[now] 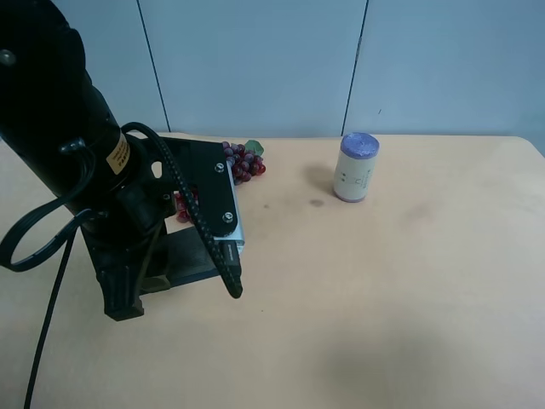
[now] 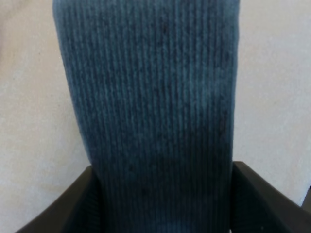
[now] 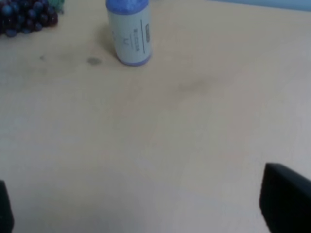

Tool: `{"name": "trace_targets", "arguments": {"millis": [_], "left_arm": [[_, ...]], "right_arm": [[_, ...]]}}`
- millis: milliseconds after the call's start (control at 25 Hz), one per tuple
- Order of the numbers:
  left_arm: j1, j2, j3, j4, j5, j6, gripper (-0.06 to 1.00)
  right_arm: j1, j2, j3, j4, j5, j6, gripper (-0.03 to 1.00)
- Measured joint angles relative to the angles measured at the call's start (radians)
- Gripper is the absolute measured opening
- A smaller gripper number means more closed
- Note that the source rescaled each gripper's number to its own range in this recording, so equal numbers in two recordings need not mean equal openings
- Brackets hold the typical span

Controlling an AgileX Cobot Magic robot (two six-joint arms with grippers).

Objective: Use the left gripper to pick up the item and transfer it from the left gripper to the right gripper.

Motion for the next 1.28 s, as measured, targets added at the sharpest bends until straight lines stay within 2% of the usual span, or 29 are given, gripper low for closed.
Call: {"name": "trace_targets", "arguments": {"millis": [280, 480, 600, 760, 960, 1120, 1280], "left_arm": [[0.0, 0.0, 0.0, 0.0, 0.0, 0.005, 0.0], [0.0, 0.0, 0.0, 0.002, 0.0, 0.019, 0.0], [0.0, 0.0, -0.01, 0.003, 0.016, 0.026, 0.0], [0.0, 0.0, -0.054, 0.005, 0.036, 0.029, 0.0], [0.0, 0.0, -0.117, 0.01, 0.045, 0.029, 0.0], [0.0, 0.0, -0.138, 0.022, 0.044, 0.031, 0.0], [0.0, 0.0, -0.139, 0.025, 0.044, 0.031, 0.0]], "right_arm": [[0.0, 0.0, 0.0, 0.019, -0.001, 0.003, 1.0], [0.0, 0.011, -0.004, 0.056, -0.006, 0.086, 1.0], [0.0, 0.092, -0.051, 0.093, -0.004, 0.134, 1.0], [0.0, 0.26, -0.128, 0.156, -0.008, 0.13, 1.0], [0.0, 0.487, -0.169, 0.316, -0.057, 0.023, 1.0], [0.0, 0.647, -0.171, 0.514, -0.125, -0.133, 1.0], [0.0, 0.793, -0.171, 0.729, -0.153, -0.322, 1.0]]}}
